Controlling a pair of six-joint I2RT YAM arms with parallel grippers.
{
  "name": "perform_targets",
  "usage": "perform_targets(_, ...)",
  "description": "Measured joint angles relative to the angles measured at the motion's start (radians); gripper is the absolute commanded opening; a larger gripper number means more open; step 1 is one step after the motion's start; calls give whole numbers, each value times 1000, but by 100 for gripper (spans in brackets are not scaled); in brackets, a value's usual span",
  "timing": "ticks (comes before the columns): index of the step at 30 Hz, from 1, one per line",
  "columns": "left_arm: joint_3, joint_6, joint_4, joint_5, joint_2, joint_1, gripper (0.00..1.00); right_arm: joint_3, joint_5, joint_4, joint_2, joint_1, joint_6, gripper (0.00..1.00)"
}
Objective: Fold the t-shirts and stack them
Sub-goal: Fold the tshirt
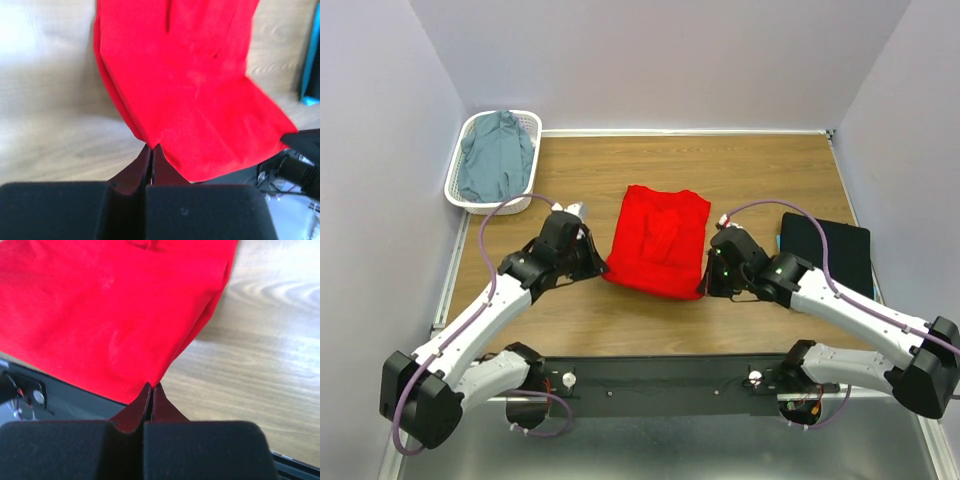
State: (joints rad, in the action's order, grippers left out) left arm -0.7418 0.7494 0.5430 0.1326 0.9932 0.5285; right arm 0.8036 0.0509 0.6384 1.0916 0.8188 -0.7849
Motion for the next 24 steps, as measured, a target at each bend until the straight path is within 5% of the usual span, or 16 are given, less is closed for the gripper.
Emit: perform_targets(24, -478, -118, -109, 99, 431, -100, 0, 344, 91, 34, 241, -299, 182, 0)
